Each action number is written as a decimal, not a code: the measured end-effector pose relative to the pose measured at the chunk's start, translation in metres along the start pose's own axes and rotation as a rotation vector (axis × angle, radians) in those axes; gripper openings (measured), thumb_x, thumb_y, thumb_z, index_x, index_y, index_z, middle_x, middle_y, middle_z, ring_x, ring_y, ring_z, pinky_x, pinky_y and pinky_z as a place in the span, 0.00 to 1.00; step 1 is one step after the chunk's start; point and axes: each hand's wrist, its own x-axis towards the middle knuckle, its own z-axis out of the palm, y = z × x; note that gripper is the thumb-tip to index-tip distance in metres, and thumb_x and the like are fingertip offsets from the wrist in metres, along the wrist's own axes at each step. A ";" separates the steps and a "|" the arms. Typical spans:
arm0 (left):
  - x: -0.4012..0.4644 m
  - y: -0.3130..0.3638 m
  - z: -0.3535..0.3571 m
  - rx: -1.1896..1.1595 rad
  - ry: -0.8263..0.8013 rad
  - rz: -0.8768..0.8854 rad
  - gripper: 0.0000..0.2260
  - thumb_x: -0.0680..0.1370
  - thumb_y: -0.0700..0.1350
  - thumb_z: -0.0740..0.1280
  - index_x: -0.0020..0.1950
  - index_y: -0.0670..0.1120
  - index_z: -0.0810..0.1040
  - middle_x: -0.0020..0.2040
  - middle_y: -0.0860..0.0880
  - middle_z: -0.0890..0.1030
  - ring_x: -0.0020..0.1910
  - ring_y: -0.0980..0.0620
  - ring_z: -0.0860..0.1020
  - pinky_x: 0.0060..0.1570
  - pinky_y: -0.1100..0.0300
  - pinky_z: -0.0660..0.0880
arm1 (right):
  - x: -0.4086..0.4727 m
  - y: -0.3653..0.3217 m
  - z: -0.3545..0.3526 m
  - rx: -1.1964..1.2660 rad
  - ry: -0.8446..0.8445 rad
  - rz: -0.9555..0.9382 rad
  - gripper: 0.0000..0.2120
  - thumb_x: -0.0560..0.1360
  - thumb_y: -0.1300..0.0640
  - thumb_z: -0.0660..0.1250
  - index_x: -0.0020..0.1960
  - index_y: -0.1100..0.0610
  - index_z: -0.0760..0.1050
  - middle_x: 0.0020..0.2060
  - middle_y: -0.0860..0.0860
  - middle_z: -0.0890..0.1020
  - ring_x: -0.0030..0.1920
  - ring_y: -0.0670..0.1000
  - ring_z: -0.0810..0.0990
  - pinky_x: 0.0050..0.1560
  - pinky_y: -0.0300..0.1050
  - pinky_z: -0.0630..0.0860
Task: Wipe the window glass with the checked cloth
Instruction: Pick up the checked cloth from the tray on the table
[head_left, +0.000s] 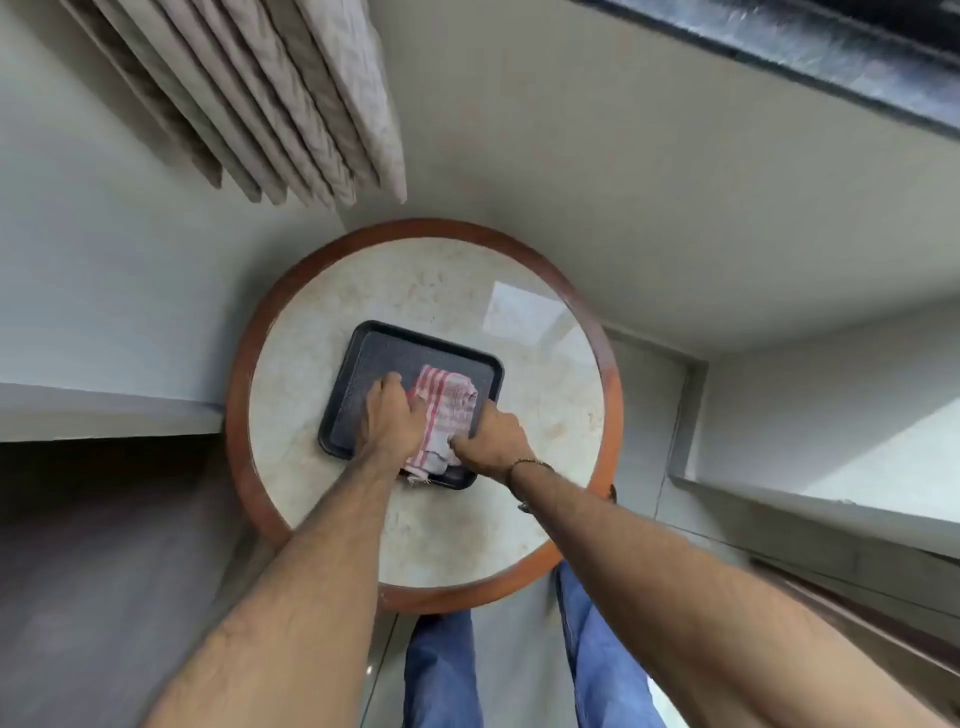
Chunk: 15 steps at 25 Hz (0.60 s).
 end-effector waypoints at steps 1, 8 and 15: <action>0.007 -0.005 0.011 -0.022 -0.014 -0.039 0.19 0.83 0.45 0.65 0.72 0.40 0.73 0.65 0.39 0.79 0.61 0.39 0.80 0.53 0.47 0.76 | 0.007 0.000 0.012 0.051 0.007 0.030 0.21 0.76 0.55 0.68 0.66 0.62 0.72 0.59 0.61 0.82 0.58 0.64 0.81 0.48 0.46 0.73; 0.036 -0.032 0.047 -0.073 -0.019 -0.208 0.08 0.76 0.39 0.73 0.55 0.43 0.81 0.60 0.43 0.78 0.57 0.44 0.77 0.51 0.53 0.76 | 0.029 0.002 0.046 0.420 0.126 0.234 0.15 0.73 0.62 0.67 0.59 0.57 0.73 0.50 0.52 0.78 0.50 0.56 0.79 0.53 0.47 0.80; -0.018 0.012 -0.041 -0.495 -0.230 -0.127 0.11 0.78 0.34 0.67 0.58 0.44 0.73 0.50 0.46 0.81 0.41 0.53 0.79 0.35 0.60 0.74 | -0.017 -0.027 -0.013 0.786 -0.038 0.232 0.15 0.75 0.62 0.74 0.60 0.54 0.76 0.49 0.53 0.81 0.45 0.52 0.80 0.52 0.55 0.85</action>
